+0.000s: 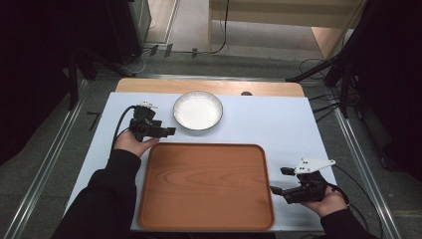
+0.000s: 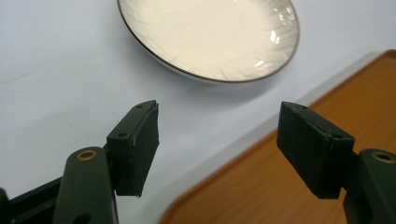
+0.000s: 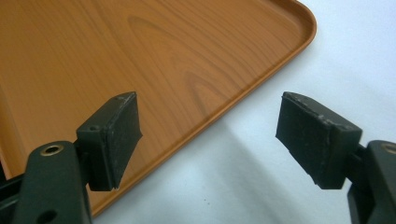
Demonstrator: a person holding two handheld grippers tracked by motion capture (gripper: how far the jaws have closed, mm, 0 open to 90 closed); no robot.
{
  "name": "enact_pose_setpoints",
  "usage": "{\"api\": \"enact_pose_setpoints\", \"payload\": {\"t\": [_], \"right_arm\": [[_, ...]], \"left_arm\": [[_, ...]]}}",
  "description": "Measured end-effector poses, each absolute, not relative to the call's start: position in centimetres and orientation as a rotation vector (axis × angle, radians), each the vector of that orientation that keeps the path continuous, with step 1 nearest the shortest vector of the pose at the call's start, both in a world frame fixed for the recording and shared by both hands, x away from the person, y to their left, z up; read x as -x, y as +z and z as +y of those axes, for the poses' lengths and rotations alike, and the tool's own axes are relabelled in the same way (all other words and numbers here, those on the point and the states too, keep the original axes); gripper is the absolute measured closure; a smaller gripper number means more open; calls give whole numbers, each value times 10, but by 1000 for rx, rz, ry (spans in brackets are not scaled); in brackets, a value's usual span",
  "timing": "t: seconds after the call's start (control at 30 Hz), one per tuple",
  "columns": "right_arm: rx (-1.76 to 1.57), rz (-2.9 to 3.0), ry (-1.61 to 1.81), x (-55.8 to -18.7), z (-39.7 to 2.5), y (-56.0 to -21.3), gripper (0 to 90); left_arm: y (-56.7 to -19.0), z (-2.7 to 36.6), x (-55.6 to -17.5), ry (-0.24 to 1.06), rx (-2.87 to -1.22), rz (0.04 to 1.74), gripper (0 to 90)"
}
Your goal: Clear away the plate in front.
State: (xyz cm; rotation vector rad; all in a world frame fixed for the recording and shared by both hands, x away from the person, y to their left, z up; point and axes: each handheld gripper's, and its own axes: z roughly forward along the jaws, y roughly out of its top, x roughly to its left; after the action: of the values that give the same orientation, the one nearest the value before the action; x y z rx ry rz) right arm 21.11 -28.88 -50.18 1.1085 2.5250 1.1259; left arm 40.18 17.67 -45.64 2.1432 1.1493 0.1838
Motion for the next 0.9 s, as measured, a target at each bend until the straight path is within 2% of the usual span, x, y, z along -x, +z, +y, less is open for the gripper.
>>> {"api": "enact_pose_setpoints", "payload": {"t": [0.17, 0.53, 0.9], "right_arm": [[-1108, 2526, 1131, -211, -289, -502, 223], [-1108, 2529, 1132, -211, -289, -502, 224], [-1099, 2534, 1125, -211, -288, -502, 223]], "left_arm": [[-461, 174, -414, 162, -2095, 1195, 319], [-465, 154, -437, 231, -2139, 1214, 328], [-475, 147, -459, 233, -2122, 1272, 340]]}}
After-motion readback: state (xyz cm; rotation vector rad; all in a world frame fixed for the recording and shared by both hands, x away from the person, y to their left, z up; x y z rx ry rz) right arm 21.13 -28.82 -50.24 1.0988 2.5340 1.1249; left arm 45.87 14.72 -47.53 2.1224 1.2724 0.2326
